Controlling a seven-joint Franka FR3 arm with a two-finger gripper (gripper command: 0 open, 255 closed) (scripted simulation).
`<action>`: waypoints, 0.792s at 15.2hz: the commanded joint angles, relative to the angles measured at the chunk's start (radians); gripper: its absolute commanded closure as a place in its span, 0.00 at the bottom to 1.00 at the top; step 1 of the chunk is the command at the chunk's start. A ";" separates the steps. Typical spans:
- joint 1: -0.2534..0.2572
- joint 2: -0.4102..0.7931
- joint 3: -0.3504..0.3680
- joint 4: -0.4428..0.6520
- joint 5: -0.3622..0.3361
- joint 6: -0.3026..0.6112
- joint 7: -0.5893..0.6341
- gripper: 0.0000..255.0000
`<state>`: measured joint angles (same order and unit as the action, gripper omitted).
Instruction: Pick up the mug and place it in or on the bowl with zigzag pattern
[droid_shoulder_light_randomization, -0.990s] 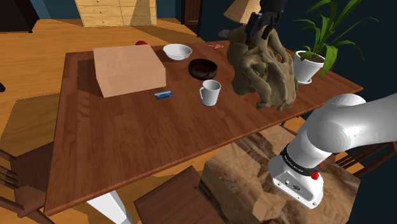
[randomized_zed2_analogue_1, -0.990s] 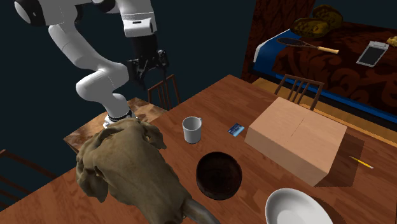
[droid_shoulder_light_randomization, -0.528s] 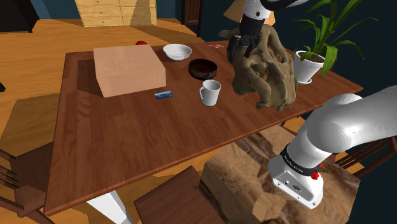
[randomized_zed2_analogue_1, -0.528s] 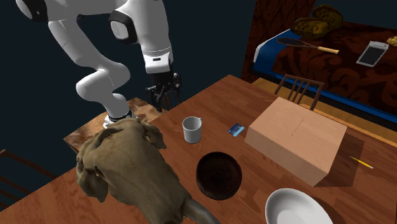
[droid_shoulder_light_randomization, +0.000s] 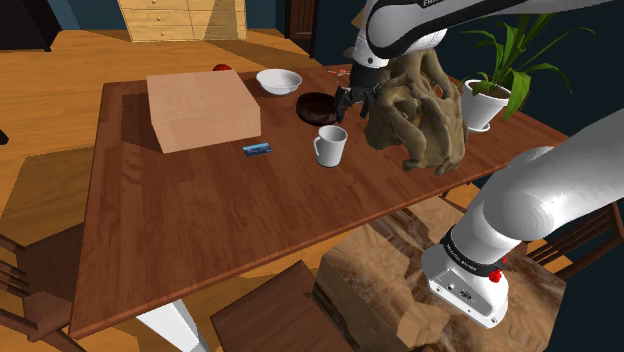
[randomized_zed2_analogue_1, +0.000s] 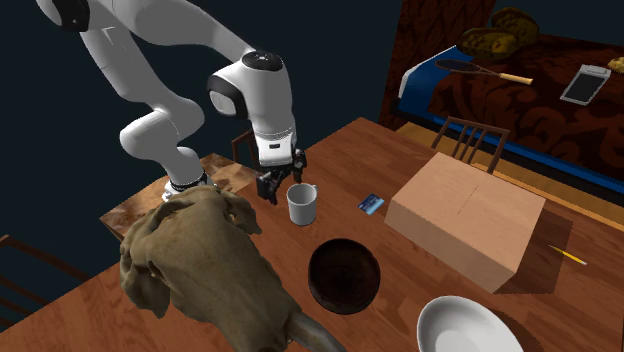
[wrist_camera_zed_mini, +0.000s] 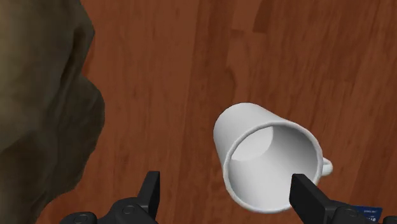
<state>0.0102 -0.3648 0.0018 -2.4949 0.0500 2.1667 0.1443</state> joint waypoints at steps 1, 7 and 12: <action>0.008 0.072 -0.001 0.000 0.028 0.061 0.003 0.00; 0.013 0.133 0.001 -0.031 0.041 0.150 0.000 0.00; 0.015 0.158 0.002 -0.045 0.045 0.189 -0.002 0.00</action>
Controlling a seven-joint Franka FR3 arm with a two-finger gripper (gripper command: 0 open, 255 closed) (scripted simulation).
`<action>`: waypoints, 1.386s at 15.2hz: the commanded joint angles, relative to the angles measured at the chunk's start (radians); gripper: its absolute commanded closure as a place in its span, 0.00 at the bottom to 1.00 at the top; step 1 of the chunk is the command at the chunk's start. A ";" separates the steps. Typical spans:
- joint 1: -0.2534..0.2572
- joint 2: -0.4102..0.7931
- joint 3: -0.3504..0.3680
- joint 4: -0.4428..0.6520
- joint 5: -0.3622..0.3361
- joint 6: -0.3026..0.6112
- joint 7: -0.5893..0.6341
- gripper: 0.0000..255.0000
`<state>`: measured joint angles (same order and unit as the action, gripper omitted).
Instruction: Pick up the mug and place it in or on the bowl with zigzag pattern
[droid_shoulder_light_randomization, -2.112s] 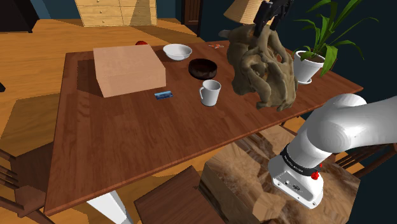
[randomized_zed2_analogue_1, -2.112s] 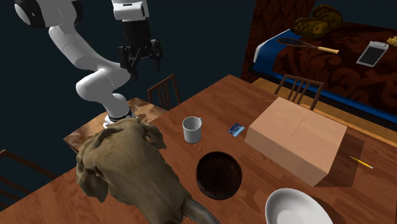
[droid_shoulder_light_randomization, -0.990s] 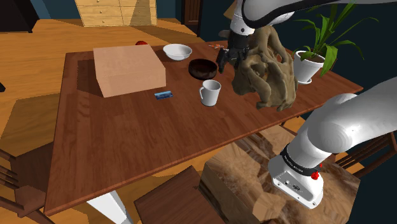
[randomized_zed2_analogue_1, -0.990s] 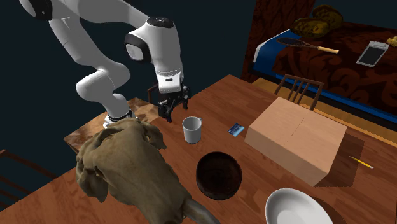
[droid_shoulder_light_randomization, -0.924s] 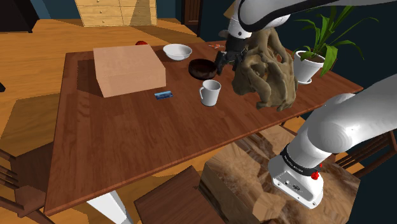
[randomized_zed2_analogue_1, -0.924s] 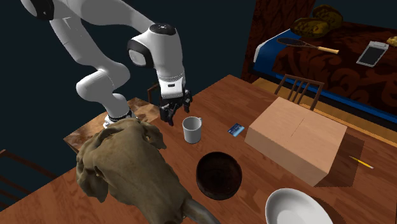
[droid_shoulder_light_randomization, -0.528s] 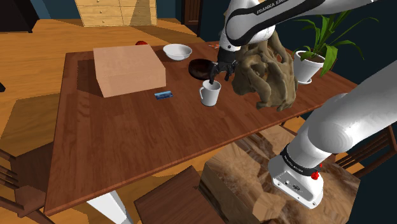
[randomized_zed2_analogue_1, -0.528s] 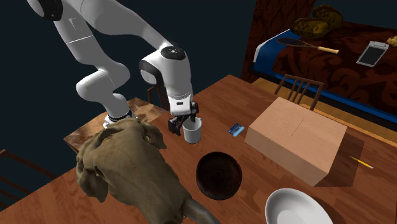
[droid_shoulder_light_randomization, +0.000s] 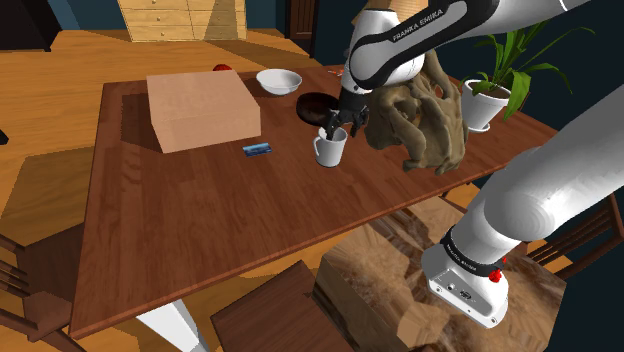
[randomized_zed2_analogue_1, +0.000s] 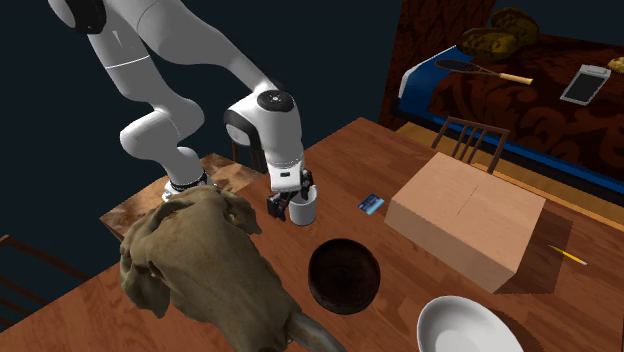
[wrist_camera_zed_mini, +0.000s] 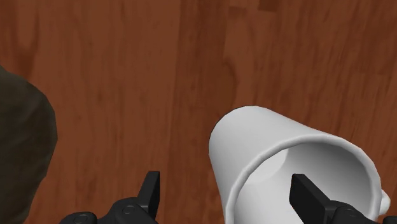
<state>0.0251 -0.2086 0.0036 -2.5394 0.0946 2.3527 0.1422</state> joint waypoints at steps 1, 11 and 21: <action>0.000 0.002 0.000 -0.001 0.000 0.003 0.000 0.00; 0.000 0.002 0.000 -0.001 0.000 0.003 0.000 1.00; -0.002 -0.051 0.000 0.037 -0.007 -0.088 0.009 1.00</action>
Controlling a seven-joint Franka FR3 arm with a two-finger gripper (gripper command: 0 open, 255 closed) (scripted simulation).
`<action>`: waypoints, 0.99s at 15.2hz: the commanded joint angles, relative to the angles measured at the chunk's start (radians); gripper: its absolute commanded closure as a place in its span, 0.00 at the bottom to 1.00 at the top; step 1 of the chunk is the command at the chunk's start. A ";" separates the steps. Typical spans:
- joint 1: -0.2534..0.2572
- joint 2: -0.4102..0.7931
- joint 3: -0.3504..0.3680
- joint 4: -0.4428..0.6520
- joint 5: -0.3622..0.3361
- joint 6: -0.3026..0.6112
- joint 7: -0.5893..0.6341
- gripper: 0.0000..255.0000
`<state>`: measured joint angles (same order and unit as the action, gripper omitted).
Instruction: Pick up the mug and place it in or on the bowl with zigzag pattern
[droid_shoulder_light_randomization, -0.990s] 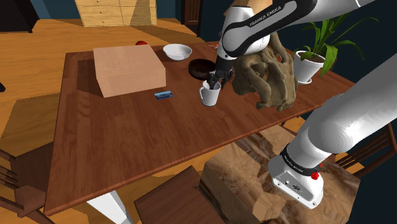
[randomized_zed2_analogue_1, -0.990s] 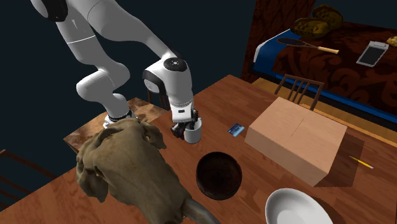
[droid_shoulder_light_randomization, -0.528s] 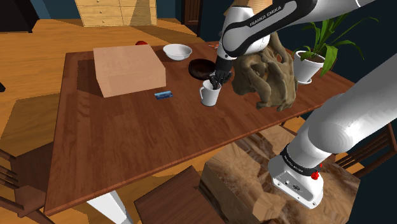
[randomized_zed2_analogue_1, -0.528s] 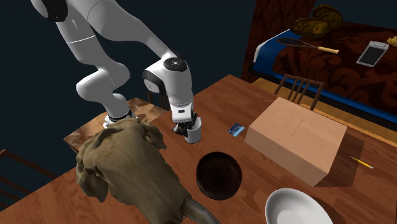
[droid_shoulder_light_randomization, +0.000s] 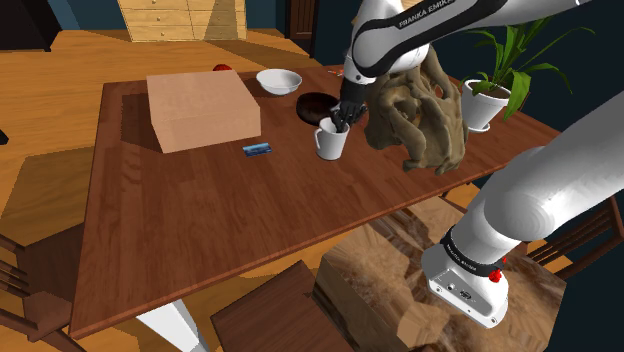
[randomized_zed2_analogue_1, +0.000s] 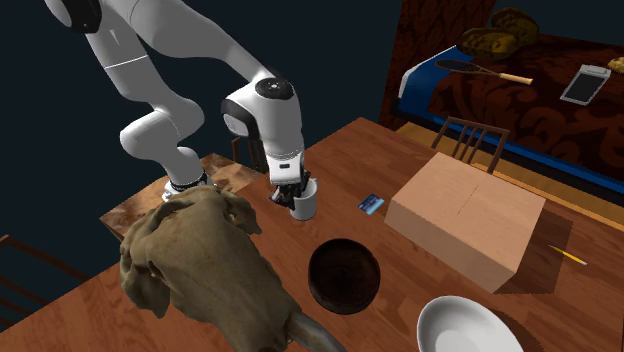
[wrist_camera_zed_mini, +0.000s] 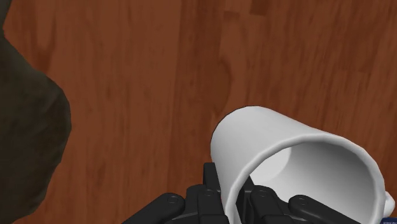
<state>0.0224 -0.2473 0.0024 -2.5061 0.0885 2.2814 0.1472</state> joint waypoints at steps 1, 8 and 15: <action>0.000 -0.020 0.001 0.011 -0.002 -0.031 0.005 1.00; -0.002 -0.068 0.001 0.067 -0.008 -0.135 0.013 1.00; -0.003 -0.103 0.001 0.132 -0.013 -0.235 0.020 1.00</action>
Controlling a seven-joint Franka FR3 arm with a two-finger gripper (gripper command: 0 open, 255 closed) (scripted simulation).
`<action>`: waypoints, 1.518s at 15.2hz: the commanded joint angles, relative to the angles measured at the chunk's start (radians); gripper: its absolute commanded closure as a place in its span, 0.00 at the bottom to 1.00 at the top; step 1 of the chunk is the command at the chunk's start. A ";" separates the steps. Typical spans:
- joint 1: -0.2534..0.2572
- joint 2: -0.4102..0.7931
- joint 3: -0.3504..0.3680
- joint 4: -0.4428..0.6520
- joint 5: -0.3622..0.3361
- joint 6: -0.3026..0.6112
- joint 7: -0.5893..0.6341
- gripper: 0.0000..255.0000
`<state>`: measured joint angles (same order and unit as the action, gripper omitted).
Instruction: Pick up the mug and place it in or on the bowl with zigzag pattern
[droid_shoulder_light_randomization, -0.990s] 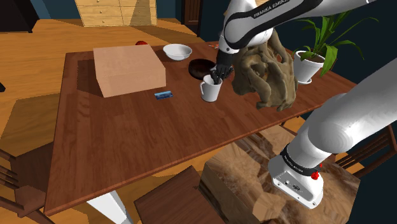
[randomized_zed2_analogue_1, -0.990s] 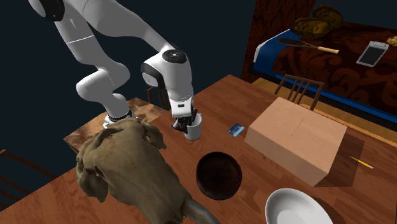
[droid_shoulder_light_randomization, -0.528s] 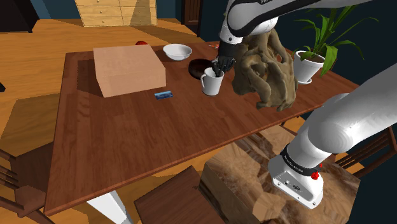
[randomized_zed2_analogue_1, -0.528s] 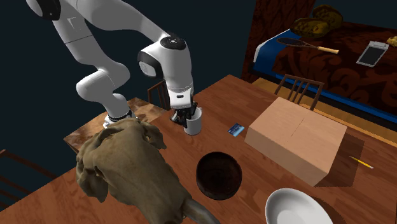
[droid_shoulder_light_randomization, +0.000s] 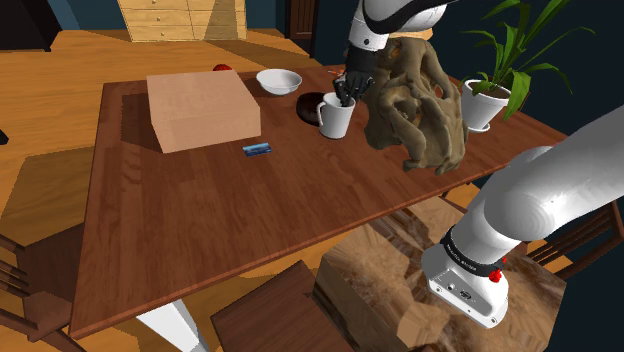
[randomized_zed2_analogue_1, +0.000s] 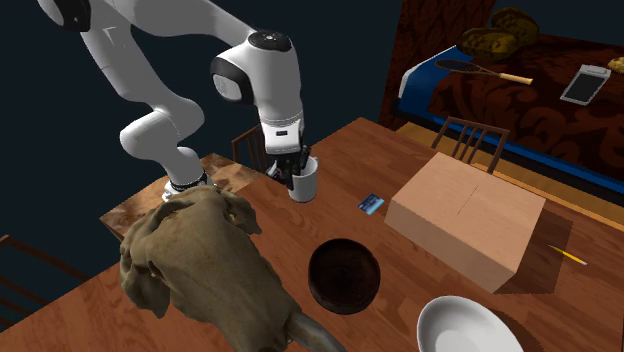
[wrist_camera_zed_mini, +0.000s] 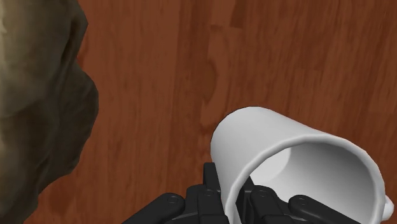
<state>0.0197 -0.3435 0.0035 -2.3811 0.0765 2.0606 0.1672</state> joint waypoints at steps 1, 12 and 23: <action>-0.001 -0.011 -0.001 0.017 -0.001 -0.028 0.001 1.00; -0.021 0.107 -0.036 0.237 -0.012 -0.133 -0.043 1.00; -0.079 0.512 -0.104 0.754 0.012 -0.255 -0.167 1.00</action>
<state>-0.0526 0.1252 -0.0960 -1.6873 0.0841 1.8228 0.0120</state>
